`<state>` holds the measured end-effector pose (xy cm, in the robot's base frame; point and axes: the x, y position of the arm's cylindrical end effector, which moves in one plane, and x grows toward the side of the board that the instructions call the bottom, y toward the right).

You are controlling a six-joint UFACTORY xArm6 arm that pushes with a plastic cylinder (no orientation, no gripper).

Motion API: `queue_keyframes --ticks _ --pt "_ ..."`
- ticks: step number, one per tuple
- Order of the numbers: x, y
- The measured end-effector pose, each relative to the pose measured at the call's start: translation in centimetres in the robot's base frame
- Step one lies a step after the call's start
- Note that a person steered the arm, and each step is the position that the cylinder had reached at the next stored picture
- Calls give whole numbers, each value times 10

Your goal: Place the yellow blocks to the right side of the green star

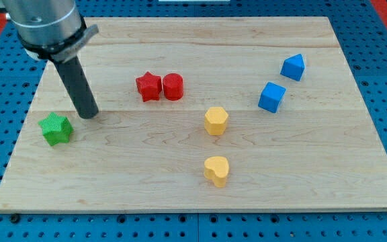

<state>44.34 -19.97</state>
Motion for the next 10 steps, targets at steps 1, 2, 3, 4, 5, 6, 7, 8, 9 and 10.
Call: queue_keyframes --ticks 1,2,3,4,5,6,7,8,9,10 --pt "56 -36" --pt "43 53" --pt "59 185" --pt "87 290" --pt "148 286" --pt "145 159" --pt "127 222" --pt "93 268" --pt "61 231" --pt "99 133"
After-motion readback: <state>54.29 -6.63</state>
